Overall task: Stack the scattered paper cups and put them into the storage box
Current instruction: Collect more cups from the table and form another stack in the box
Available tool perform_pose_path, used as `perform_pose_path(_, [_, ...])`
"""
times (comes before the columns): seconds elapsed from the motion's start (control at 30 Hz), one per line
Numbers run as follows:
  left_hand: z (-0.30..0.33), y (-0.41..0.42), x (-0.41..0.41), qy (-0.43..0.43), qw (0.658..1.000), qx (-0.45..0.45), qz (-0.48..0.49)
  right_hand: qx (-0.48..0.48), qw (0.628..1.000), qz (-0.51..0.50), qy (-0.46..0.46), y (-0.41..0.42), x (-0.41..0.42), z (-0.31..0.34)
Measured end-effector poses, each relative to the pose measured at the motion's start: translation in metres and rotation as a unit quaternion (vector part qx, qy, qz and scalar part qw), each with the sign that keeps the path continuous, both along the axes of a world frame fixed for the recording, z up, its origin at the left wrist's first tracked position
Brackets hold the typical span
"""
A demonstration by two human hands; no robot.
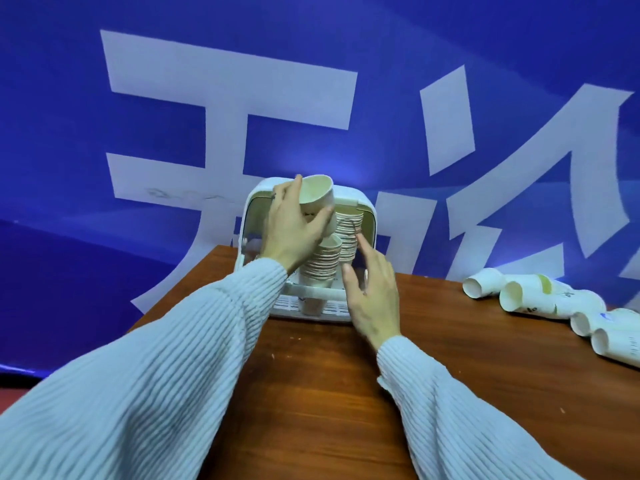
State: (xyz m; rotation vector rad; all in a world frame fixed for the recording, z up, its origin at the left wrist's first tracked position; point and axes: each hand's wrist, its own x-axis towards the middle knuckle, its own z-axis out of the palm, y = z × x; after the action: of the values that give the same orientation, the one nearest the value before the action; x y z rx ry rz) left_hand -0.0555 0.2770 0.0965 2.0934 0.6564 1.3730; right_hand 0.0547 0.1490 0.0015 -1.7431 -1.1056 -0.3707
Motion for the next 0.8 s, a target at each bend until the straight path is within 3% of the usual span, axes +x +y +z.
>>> perform_pose_path(0.13, [-0.016, 0.006, 0.010, 0.203, 0.975, 0.084, 0.042, -0.030, 0.999, 0.013, 0.003, -0.013, 0.000, -0.027])
perform_pose_path(0.2, [-0.029, 0.005, 0.008, 0.256, 0.962, 0.079, 0.057, -0.014, 0.999, 0.004, 0.032, -0.015, 0.003, -0.029])
perform_pose_path(0.47, [-0.048, 0.003, 0.011, 0.230, 0.973, 0.002, -0.026, 0.033, 0.995, 0.013, 0.095, -0.020, -0.006, -0.029])
perform_pose_path(0.53, [-0.049, -0.003, 0.012, 0.206, 0.979, 0.001, -0.004, 0.039, 0.995, 0.010, 0.095, -0.024, -0.005, -0.025])
perform_pose_path(0.63, [-0.055, -0.028, 0.012, 0.099, 0.985, 0.115, 0.082, 0.054, 0.992, -0.005, 0.116, -0.033, 0.002, -0.019])
perform_pose_path(0.7, [-0.063, -0.051, 0.021, 0.049, 0.981, 0.179, 0.056, 0.065, 0.989, -0.025, 0.133, -0.041, 0.011, -0.016])
perform_pose_path(0.8, [-0.079, -0.086, 0.045, 0.048, 0.982, 0.183, -0.022, 0.072, 0.983, -0.057, 0.159, -0.057, 0.030, -0.014])
